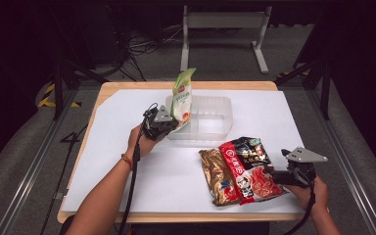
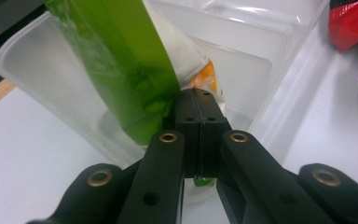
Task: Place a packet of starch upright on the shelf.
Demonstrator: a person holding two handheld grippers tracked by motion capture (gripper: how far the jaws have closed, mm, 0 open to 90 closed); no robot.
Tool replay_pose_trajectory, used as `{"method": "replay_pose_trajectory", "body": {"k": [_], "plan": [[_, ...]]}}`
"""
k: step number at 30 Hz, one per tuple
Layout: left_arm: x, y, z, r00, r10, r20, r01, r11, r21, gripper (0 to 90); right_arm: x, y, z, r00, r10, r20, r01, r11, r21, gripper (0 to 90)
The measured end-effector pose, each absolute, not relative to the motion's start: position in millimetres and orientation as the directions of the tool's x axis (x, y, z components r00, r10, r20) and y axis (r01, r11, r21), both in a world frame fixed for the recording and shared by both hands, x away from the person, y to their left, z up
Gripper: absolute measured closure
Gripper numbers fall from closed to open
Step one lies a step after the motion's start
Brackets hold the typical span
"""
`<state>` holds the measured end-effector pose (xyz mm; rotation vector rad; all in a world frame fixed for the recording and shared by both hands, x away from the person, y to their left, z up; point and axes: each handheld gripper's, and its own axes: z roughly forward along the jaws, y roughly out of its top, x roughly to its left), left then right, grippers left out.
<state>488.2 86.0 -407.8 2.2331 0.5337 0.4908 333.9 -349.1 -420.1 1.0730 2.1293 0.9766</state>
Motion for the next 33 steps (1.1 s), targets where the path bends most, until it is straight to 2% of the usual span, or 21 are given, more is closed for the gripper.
{"method": "replay_pose_trajectory", "body": {"k": [4, 6, 11, 23, 33], "plan": [[491, 83, -411, 0.838, 0.519, 0.169, 0.233, -0.619, 0.75, 90.0, 334, -349, -421, -0.525, 0.838, -0.15, 0.434, 0.415, 0.799, 15.5], [490, 80, -410, 0.834, 0.518, 0.193, 0.229, -0.641, 0.732, 90.0, 335, -350, -421, -0.524, 0.838, -0.149, 0.435, 0.414, 0.799, 15.6], [488, 82, -411, 0.842, 0.52, 0.144, 0.24, -0.601, 0.763, 87.8, 334, -350, -420, -0.524, 0.839, -0.149, 0.433, 0.413, 0.801, 15.5], [475, 86, -403, 0.863, 0.491, 0.122, 0.207, -0.563, 0.8, 81.0, 334, -351, -419, -0.524, 0.837, -0.155, 0.424, 0.415, 0.805, 15.5], [460, 74, -399, 0.919, 0.391, 0.042, 0.184, -0.524, 0.831, 74.9, 333, -351, -418, -0.526, 0.834, -0.165, 0.417, 0.422, 0.805, 15.5]]}}
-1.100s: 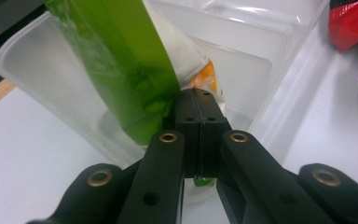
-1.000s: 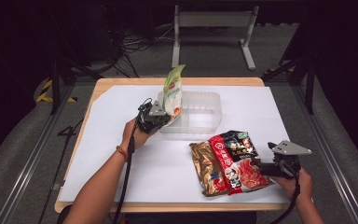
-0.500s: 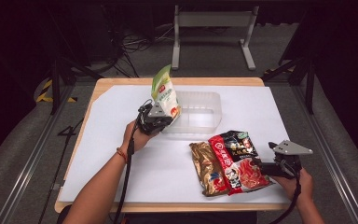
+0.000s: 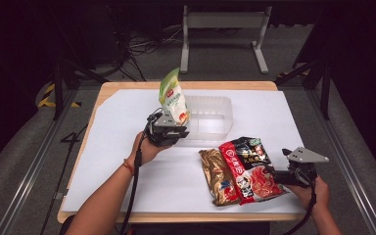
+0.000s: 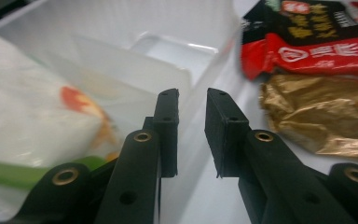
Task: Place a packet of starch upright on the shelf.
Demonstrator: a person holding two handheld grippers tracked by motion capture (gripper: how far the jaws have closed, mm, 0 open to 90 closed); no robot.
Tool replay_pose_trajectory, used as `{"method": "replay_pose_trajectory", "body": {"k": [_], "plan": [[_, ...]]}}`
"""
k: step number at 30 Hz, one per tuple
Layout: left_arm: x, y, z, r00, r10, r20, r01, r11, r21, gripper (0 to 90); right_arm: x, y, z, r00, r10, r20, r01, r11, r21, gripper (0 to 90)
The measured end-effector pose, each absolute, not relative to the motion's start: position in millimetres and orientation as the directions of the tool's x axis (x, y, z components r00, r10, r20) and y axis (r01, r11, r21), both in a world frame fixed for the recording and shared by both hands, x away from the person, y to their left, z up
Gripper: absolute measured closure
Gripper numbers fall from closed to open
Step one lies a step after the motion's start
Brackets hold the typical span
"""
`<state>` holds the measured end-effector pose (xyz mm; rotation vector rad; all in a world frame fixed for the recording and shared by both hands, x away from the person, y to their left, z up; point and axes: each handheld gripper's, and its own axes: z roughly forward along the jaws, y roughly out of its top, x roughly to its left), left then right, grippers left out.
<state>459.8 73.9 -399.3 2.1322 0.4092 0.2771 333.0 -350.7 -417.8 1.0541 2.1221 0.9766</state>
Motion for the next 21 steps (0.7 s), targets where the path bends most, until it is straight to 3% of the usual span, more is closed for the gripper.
{"method": "replay_pose_trajectory", "body": {"k": [6, 14, 15, 18, 21], "plan": [[455, 54, -410, 0.939, 0.337, -0.074, 0.242, -0.492, 0.836, 64.2, 333, -350, -417, -0.527, 0.833, -0.17, 0.415, 0.427, 0.803, 15.5], [455, 30, -426, 0.942, 0.297, -0.156, 0.294, -0.507, 0.81, 44.4, 333, -350, -418, -0.528, 0.832, -0.17, 0.418, 0.428, 0.801, 15.5], [455, 26, -429, 0.941, 0.279, -0.189, 0.313, -0.513, 0.799, 37.5, 333, -350, -418, -0.529, 0.831, -0.171, 0.417, 0.43, 0.801, 15.4], [454, 20, -434, 0.939, 0.279, -0.203, 0.327, -0.533, 0.781, 29.7, 333, -350, -418, -0.529, 0.831, -0.17, 0.418, 0.43, 0.8, 15.4], [455, 17, -440, 0.931, 0.273, -0.242, 0.357, -0.542, 0.761, 27.5, 334, -350, -418, -0.531, 0.83, -0.171, 0.419, 0.432, 0.799, 15.2]]}}
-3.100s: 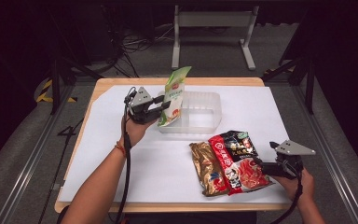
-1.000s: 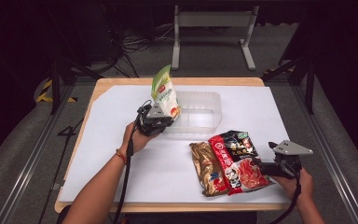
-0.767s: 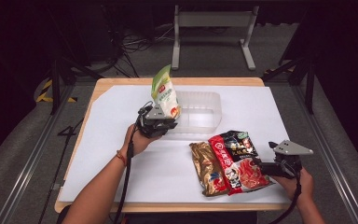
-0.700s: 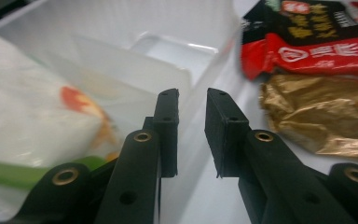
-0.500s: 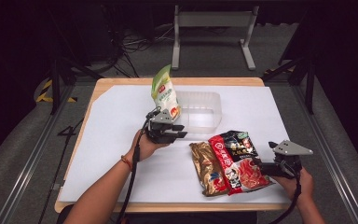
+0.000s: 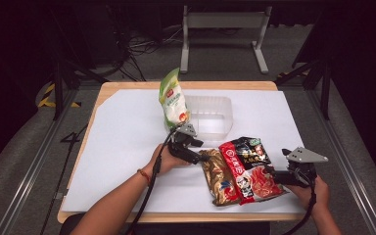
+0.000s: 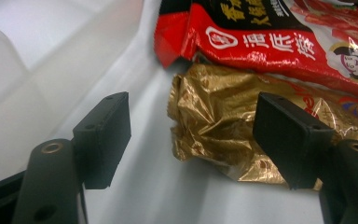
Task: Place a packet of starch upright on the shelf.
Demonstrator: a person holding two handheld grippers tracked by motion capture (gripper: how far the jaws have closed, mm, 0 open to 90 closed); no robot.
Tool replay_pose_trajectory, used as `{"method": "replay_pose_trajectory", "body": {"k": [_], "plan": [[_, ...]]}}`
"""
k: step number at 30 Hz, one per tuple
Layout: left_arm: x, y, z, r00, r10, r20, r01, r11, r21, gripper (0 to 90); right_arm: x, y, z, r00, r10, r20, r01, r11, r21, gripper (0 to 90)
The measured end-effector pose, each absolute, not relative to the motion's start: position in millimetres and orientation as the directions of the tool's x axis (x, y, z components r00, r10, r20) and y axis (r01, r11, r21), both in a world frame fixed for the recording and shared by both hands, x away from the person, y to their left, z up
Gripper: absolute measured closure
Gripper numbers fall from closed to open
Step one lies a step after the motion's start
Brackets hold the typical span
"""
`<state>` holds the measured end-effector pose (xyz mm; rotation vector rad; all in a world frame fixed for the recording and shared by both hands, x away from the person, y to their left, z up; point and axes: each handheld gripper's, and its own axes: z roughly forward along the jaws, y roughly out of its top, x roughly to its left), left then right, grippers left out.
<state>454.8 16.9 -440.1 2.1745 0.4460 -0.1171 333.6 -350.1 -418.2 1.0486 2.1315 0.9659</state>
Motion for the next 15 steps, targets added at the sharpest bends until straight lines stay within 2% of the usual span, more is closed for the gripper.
{"method": "replay_pose_trajectory", "body": {"k": [5, 6, 9, 10, 11, 12, 13, 15], "plan": [[452.3, 8.9, -448.2, 0.933, 0.258, -0.251, 0.357, -0.573, 0.738, 26.7, 333.7, -349.3, -418.5, -0.534, 0.828, -0.173, 0.418, 0.436, 0.797, 15.2], [451.5, 8.6, -448.2, 0.934, 0.254, -0.251, 0.354, -0.573, 0.739, 29.0, 333.8, -349.4, -418.5, -0.534, 0.828, -0.172, 0.418, 0.436, 0.797, 15.2], [448.4, 8.4, -448.1, 0.943, 0.24, -0.232, 0.33, -0.57, 0.752, 38.8, 334.2, -349.5, -419.0, -0.533, 0.829, -0.17, 0.424, 0.435, 0.794, 14.9], [447.0, 9.6, -447.5, 0.946, 0.235, -0.224, 0.32, -0.563, 0.762, 48.2, 334.6, -349.3, -419.4, -0.533, 0.829, -0.17, 0.427, 0.437, 0.792, 14.9], [447.0, 9.6, -447.5, 0.946, 0.235, -0.224, 0.32, -0.563, 0.762, 53.0, 334.6, -349.3, -419.4, -0.533, 0.829, -0.17, 0.427, 0.437, 0.792, 14.9], [446.9, 10.6, -447.4, 0.944, 0.239, -0.228, 0.326, -0.554, 0.766, 53.0, 334.7, -349.1, -419.5, -0.534, 0.828, -0.17, 0.427, 0.438, 0.791, 14.9], [448.1, 12.5, -447.7, 0.942, 0.247, -0.228, 0.33, -0.548, 0.769, 61.5, 334.9, -348.6, -419.7, -0.535, 0.827, -0.173, 0.427, 0.441, 0.789, 14.8], [448.5, 13.0, -447.8, 0.939, 0.253, -0.234, 0.338, -0.547, 0.766, 64.7, 335.0, -348.5, -419.7, -0.536, 0.826, -0.174, 0.426, 0.442, 0.789, 14.8]]}}
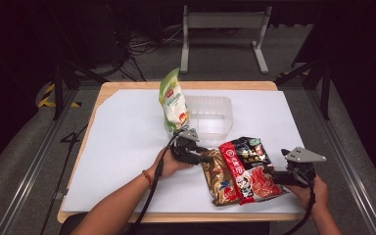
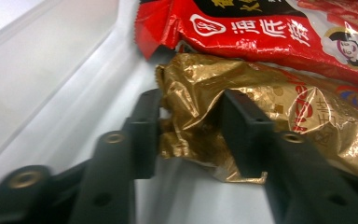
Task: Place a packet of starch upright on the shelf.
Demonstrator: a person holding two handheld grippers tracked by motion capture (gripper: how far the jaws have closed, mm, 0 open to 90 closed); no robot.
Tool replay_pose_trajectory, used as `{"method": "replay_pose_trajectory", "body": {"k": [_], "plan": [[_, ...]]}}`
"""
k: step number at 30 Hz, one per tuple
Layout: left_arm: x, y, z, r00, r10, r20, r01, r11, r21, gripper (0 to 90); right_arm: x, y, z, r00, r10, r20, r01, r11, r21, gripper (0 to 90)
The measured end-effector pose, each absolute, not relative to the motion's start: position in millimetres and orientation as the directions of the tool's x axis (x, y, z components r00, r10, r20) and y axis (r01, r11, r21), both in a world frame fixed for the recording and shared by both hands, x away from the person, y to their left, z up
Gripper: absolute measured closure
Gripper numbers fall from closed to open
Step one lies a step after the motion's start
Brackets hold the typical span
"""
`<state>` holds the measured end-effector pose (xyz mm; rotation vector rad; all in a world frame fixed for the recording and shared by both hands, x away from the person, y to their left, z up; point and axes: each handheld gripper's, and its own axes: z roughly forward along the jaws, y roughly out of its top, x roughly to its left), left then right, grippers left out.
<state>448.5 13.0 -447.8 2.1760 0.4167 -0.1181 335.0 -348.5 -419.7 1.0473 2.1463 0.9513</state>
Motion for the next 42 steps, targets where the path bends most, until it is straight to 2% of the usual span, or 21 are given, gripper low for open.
{"method": "replay_pose_trajectory", "body": {"k": [1, 4, 7, 15, 19, 28, 41, 42], "plan": [[448, 13, -448, 0.938, 0.259, -0.229, 0.338, -0.545, 0.768, 67.0, 335, -348, -420, -0.536, 0.826, -0.174, 0.426, 0.443, 0.788, 14.8], [443, 10, -447, 0.946, 0.264, -0.19, 0.309, -0.546, 0.779, 83.3, 335, -349, -420, -0.534, 0.827, -0.175, 0.427, 0.442, 0.789, 14.7], [440, 9, -444, 0.952, 0.267, -0.147, 0.276, -0.551, 0.788, 85.7, 335, -349, -419, -0.534, 0.827, -0.175, 0.426, 0.442, 0.79, 14.7], [435, 15, -430, 0.951, 0.273, -0.143, 0.266, -0.494, 0.827, 86.9, 334, -349, -419, -0.535, 0.826, -0.176, 0.425, 0.443, 0.79, 14.7], [435, 26, -416, 0.941, 0.288, -0.179, 0.29, -0.409, 0.866, 87.2, 335, -348, -419, -0.535, 0.826, -0.177, 0.426, 0.444, 0.788, 14.7], [424, 48, -382, 0.945, 0.302, -0.124, 0.221, -0.314, 0.923, 87.7, 336, -348, -419, -0.531, 0.829, -0.177, 0.427, 0.441, 0.789, 14.8], [421, 64, -365, 0.938, 0.329, -0.113, 0.2, -0.243, 0.949, 87.9, 335, -350, -418, -0.519, 0.835, -0.184, 0.423, 0.438, 0.793, 14.8], [420, 65, -362, 0.935, 0.342, -0.091, 0.182, -0.243, 0.953, 87.9, 335, -350, -418, -0.517, 0.836, -0.184, 0.424, 0.437, 0.793, 15.0]]}}
